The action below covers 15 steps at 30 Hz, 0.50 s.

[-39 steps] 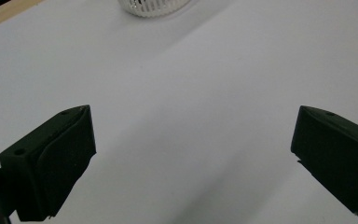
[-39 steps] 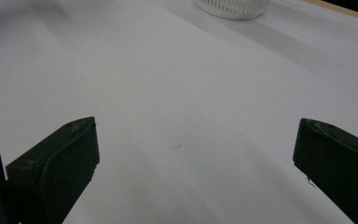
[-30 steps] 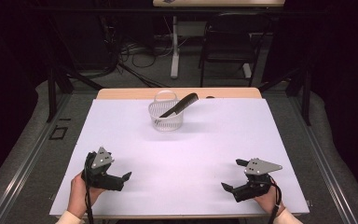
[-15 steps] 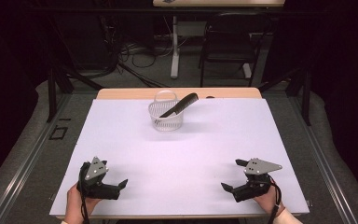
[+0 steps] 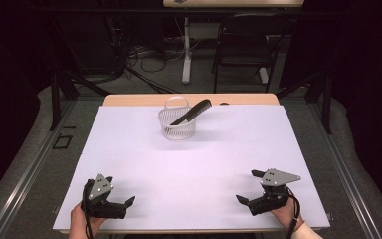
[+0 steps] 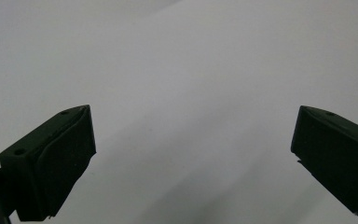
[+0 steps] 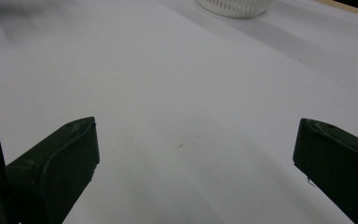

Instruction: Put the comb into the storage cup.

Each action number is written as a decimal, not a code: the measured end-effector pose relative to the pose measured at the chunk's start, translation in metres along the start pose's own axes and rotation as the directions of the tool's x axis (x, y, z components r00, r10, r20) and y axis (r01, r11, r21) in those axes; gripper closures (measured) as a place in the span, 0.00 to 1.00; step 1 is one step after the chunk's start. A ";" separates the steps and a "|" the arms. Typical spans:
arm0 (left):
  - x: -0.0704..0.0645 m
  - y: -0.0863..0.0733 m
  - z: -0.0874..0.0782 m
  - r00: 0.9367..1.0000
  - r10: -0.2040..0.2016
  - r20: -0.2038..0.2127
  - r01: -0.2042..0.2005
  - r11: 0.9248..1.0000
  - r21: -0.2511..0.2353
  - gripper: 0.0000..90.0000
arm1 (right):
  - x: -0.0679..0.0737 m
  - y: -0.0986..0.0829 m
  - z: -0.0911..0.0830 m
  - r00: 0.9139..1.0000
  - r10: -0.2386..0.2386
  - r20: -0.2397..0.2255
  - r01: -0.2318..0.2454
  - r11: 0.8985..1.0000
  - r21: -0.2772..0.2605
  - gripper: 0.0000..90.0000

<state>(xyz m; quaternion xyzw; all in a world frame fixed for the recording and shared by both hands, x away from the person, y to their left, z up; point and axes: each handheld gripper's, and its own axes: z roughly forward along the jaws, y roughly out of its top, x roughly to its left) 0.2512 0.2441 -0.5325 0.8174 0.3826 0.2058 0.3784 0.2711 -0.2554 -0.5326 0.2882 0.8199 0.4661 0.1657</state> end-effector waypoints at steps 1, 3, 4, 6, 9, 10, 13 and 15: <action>0.000 -0.001 0.000 1.000 -0.001 -0.002 0.001 1.000 -0.007 0.00 | 0.000 0.000 0.000 1.000 -0.002 -0.001 0.002 1.000 0.001 0.00; 0.001 -0.002 0.002 1.000 -0.006 0.009 0.006 1.000 -0.014 0.00 | 0.000 0.000 0.000 1.000 0.000 -0.003 0.000 1.000 -0.004 0.00; 0.001 -0.002 0.002 1.000 -0.007 0.013 0.007 1.000 -0.017 0.00 | 0.000 0.000 0.000 1.000 -0.001 -0.004 0.001 1.000 -0.004 0.00; 0.001 -0.002 0.002 1.000 0.008 0.012 -0.008 1.000 -0.018 0.00 | -0.001 -0.001 0.000 1.000 -0.002 -0.005 0.002 1.000 -0.002 0.00; 0.000 -0.001 0.003 1.000 0.018 0.013 -0.018 1.000 -0.018 0.00 | -0.001 -0.001 0.001 1.000 0.002 -0.010 -0.002 1.000 0.001 0.00; 0.000 -0.001 0.003 1.000 0.019 0.010 -0.019 1.000 -0.018 0.00 | -0.001 -0.001 0.001 1.000 -0.002 -0.011 0.002 1.000 0.002 0.00; 0.002 -0.002 0.004 1.000 0.018 0.019 -0.018 1.000 -0.010 0.00 | 0.000 -0.001 0.001 1.000 -0.006 -0.013 0.006 1.000 0.004 0.00; 0.002 -0.002 0.004 1.000 0.021 0.023 -0.021 1.000 -0.006 0.00 | -0.001 -0.001 0.001 1.000 -0.008 -0.010 0.008 1.000 0.004 0.00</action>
